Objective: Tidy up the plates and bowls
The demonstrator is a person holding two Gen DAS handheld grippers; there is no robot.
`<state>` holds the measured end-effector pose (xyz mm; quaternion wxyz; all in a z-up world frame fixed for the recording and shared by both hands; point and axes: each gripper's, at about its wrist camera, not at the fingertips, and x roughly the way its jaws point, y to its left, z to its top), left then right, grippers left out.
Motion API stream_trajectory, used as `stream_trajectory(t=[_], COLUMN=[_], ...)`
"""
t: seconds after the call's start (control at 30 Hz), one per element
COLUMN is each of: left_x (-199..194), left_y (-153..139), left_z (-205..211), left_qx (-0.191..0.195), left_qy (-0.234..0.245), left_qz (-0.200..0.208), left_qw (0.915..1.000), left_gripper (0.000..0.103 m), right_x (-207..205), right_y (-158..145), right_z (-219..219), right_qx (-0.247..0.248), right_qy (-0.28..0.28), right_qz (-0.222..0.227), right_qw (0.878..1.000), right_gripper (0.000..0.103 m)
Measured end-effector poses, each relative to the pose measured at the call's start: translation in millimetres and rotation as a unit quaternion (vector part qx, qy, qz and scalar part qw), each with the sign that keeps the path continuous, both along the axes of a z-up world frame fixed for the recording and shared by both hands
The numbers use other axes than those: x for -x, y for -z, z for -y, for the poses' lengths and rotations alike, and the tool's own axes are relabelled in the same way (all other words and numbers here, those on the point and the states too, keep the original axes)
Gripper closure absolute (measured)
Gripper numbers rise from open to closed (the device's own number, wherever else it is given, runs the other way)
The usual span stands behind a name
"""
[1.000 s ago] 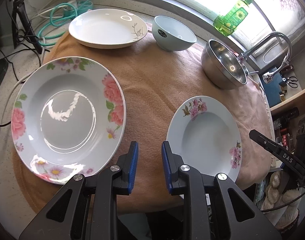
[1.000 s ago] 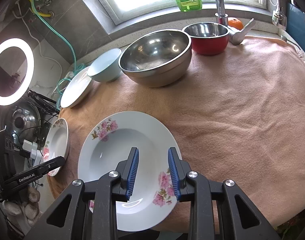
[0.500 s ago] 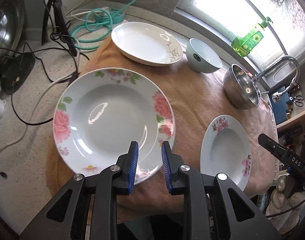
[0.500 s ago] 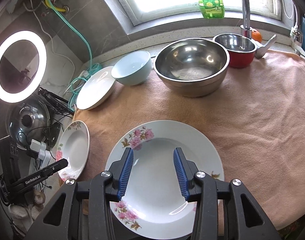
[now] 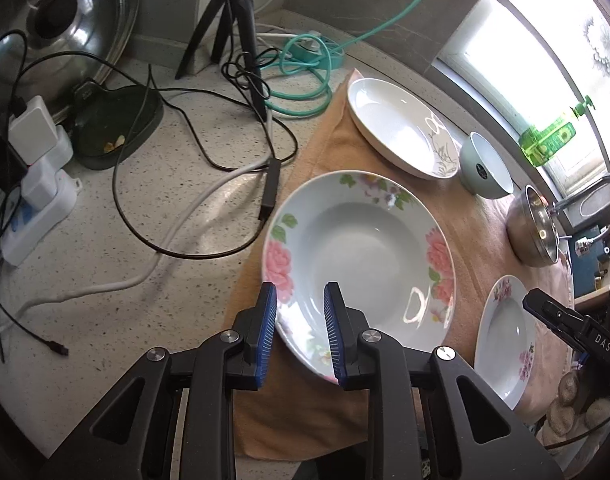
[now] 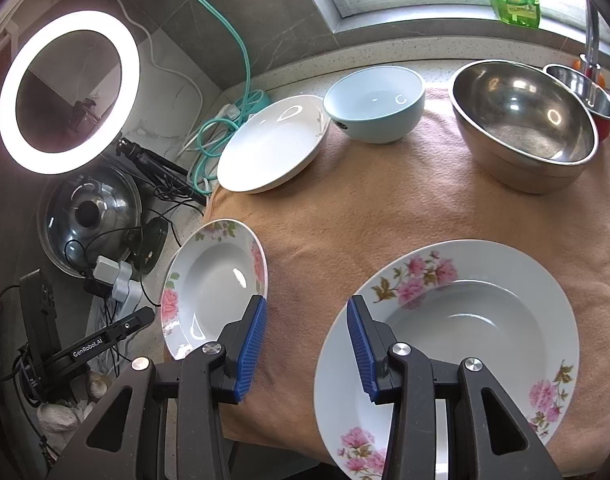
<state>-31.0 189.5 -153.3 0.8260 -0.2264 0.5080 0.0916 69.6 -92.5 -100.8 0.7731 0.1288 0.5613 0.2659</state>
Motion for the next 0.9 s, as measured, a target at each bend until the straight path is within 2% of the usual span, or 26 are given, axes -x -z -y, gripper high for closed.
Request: stream_trajectory(t=[0.23,0.37,0.6,0.9], left_x=[-1,-9,-20,-22], left_y=[10,16,16,23], left_z=[-26,-32,-27,-30], left_qx=[0.017,0.049,0.03,0.034], left_qy=[-0.016,-0.023,-0.013,-0.009], left_qz=[-0.001,-0.003,-0.005,-0.015], left_qw=[0.9997,0.9986,0.9994,0.9993], left_gripper=[0.08,0.08,0.08,0.08], right_x=[-8,-12,-18,-24], right_y=[15,21,36,47], right_z=[-30,-45,-62,-72], right_qx=[-0.005,0.002,0.006,0.018], right_qy=[-0.015,-0.023,-0.028,-0.033], right_qz=[-0.028,-0.035,-0.057,-0.069], right_qw=[0.999,0.999,0.998,0.997], right_gripper=[0.065,0.065,0.069,0.075])
